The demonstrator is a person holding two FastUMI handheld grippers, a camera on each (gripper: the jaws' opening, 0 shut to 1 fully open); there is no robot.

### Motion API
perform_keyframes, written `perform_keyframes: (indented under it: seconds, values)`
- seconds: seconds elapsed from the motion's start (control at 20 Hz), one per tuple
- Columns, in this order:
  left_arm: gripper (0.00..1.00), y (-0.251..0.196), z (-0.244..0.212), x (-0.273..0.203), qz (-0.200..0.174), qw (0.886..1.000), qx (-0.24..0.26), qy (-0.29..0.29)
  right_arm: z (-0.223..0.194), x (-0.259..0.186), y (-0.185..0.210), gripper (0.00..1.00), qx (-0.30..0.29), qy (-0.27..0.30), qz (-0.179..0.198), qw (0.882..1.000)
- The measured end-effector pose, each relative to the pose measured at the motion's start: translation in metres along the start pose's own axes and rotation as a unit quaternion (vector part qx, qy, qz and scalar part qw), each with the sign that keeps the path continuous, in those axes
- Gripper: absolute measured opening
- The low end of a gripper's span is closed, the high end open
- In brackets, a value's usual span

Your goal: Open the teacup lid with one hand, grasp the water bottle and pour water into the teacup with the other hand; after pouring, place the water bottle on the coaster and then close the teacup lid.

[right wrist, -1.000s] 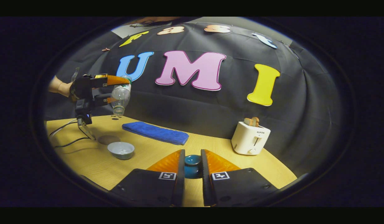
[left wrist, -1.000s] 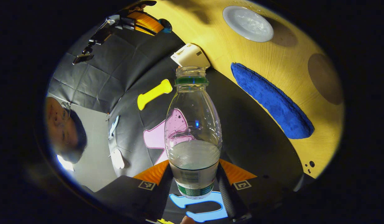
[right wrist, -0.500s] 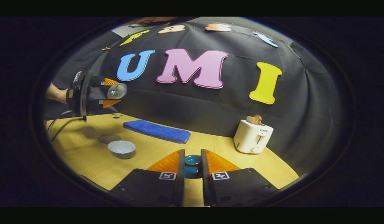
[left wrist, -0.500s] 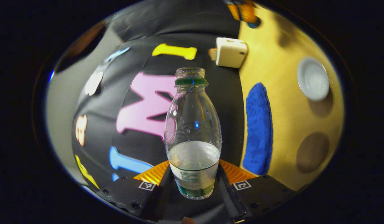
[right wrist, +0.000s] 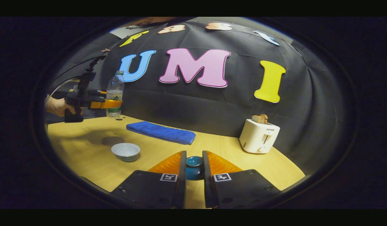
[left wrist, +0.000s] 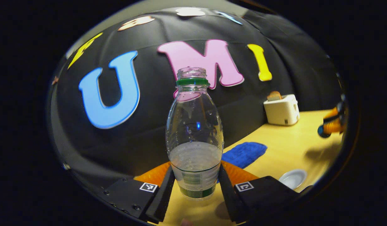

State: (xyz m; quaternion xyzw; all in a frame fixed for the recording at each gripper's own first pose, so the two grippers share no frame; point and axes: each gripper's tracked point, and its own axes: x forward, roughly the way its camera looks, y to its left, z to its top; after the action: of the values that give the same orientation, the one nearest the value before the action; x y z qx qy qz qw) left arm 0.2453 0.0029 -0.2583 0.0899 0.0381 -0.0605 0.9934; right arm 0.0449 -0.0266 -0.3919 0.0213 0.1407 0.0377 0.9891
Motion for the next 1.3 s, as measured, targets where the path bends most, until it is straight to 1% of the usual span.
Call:
perform_keyframes:
  seconds: [0.05,0.1,0.15,0.2,0.25,0.3,0.35,0.4,0.45,0.5,0.65,0.7,0.85,0.9,1.05,1.1,1.15,1.2,1.25,1.3]
  values:
    - [0.75,-0.004,-0.005,0.001,-0.006,1.000,-0.025,0.003,0.000,0.000,0.001,0.27,0.000,0.000,0.001,1.000]
    - [0.75,-0.007,-0.012,-0.001,-0.011,0.999,-0.046,0.007,0.000,0.000,0.002,0.31,0.000,0.000,0.001,1.000]
    - [0.75,-0.007,-0.017,-0.015,-0.016,0.997,-0.070,0.013,0.000,0.000,0.003,0.31,0.001,0.000,0.002,1.000]
    - [0.75,-0.009,-0.026,-0.017,-0.016,0.995,-0.094,0.021,0.000,0.001,0.002,0.27,0.000,0.000,0.001,1.000]
    - [0.75,-0.011,-0.033,-0.014,-0.014,0.993,-0.115,0.030,0.000,0.002,0.003,0.27,-0.001,0.001,0.002,1.000]
    - [0.75,-0.013,-0.041,-0.013,-0.013,0.991,-0.131,0.039,0.000,0.001,0.002,0.31,-0.003,0.000,0.002,1.000]
    - [0.75,-0.014,-0.052,-0.017,-0.009,0.988,-0.145,0.047,0.000,0.001,0.003,0.27,-0.004,0.000,0.001,1.000]
    - [0.75,-0.015,-0.061,-0.018,-0.007,0.986,-0.158,0.056,0.000,0.001,0.002,0.31,-0.005,0.000,0.001,1.000]
    - [0.75,-0.016,-0.070,-0.020,-0.005,0.984,-0.167,0.064,0.000,0.001,0.002,0.27,-0.004,0.000,0.001,1.000]
    - [0.76,-0.017,-0.077,-0.023,-0.004,0.982,-0.172,0.073,0.000,0.002,0.001,0.31,-0.004,0.001,0.001,1.000]
    - [0.76,-0.021,-0.091,-0.025,-0.003,0.981,-0.172,0.085,-0.001,0.001,0.002,0.31,-0.005,0.002,0.002,1.000]
    - [0.76,-0.024,-0.093,-0.025,-0.005,0.981,-0.173,0.088,-0.001,0.002,0.003,0.27,-0.005,0.003,0.003,1.000]
    - [0.78,-0.025,-0.095,-0.021,-0.004,0.982,-0.166,0.087,-0.001,0.001,0.004,0.27,-0.008,0.002,0.005,1.000]
    - [0.80,-0.026,-0.095,-0.021,-0.004,0.982,-0.166,0.086,-0.001,0.000,0.005,0.31,-0.008,0.003,0.006,1.000]
    - [0.82,-0.032,-0.099,-0.021,-0.010,0.981,-0.166,0.095,-0.001,0.003,0.007,0.31,-0.010,0.005,0.010,1.000]
    - [0.83,-0.034,-0.100,-0.022,-0.013,0.982,-0.162,0.097,-0.002,0.004,0.007,0.27,-0.010,0.005,0.011,1.000]
    - [0.83,-0.036,-0.101,-0.022,-0.014,0.983,-0.157,0.097,-0.002,0.005,0.010,0.31,-0.009,0.006,0.013,1.000]
    - [0.84,-0.038,-0.102,-0.023,-0.016,0.983,-0.152,0.099,-0.003,0.006,0.010,0.27,-0.008,0.007,0.014,1.000]
    - [0.84,-0.040,-0.104,-0.025,-0.019,0.984,-0.148,0.101,-0.002,0.007,0.012,0.31,-0.006,0.007,0.015,1.000]
    - [0.84,-0.042,-0.104,-0.027,-0.021,0.984,-0.145,0.102,-0.003,0.006,0.014,0.22,-0.005,0.007,0.017,1.000]
